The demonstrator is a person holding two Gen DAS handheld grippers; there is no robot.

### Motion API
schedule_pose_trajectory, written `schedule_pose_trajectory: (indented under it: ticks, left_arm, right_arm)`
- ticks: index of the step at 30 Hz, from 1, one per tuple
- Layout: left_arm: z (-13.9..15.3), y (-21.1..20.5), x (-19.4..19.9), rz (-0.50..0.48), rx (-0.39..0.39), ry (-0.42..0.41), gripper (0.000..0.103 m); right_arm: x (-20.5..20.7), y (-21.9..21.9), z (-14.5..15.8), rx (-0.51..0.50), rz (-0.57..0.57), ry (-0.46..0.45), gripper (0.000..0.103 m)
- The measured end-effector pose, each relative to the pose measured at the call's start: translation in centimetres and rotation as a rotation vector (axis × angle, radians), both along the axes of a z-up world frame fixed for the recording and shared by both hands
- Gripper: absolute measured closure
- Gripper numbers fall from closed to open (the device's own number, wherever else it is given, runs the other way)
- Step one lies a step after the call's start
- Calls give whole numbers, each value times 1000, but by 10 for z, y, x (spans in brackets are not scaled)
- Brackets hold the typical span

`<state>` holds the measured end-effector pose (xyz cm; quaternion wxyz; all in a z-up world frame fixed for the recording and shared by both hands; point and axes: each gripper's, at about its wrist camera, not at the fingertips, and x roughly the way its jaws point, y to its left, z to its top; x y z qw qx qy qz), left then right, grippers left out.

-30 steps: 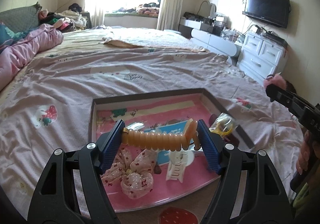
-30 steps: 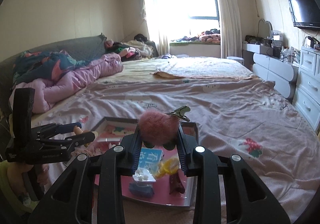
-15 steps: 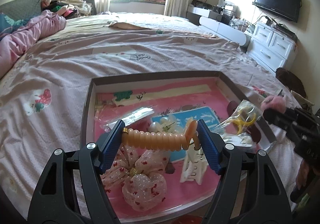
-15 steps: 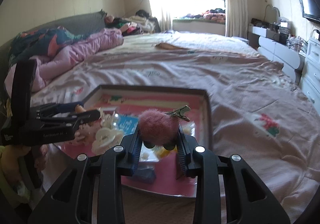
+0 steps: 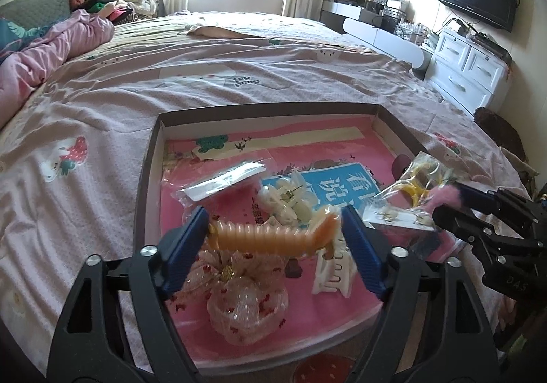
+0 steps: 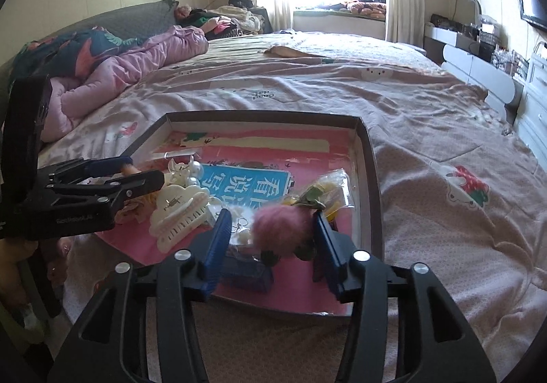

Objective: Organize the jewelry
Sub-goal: 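Carry the hair tie and pom-pom clip over the tray and open both tools, then withdraw both tools from the tray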

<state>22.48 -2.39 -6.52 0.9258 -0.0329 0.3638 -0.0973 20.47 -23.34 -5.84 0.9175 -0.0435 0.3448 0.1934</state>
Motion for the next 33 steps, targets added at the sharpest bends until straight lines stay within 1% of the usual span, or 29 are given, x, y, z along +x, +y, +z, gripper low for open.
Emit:
schedule_pose_trajectory:
  ticks: [1,2,3,4,6,7,11,13,16,22,27,33]
  left_arm:
    - [2,0,-3,1,0,-5,29]
    - [4,1,-6,2,-2,-11,28]
    - [6,2,-10,4,-4,-17,24]
    - [9,2,-13,7,-4,-24,22]
    - [15,3,-23,15,-6,-40,21]
    - [18,4,-27,20,-8,-50,19]
    - [38,8,-51,40,-9,-112,13]
    - [47,8,-62,40,-9,-136,12]
    - [58,8,-76,47,-9,-171,12]
    - [70,12,-108,56,-10,-217,12]
    - [69,12,-129,57,15,-229,12]
    - [69,10,-153,66,13,-246,12]
  right_arm:
    - [-3,-1,3,-2,-1,-13,44]
    - [-6,-2,4,0,-2,-23,41]
    - [-9,-3,7,4,-6,-37,35]
    - [-14,-5,11,10,-9,-53,33]
    - [-24,-7,19,18,-12,-88,24]
    - [-28,-8,23,20,-14,-105,21]
    - [-56,-9,44,20,-13,-231,8]
    - [-70,-10,54,27,-20,-295,7]
    - [-84,-13,64,51,-28,-340,7]
    - [-107,-20,76,100,-28,-383,7]
    - [-126,-20,80,97,-21,-409,7]
    - [-152,-25,82,106,-30,-435,7]
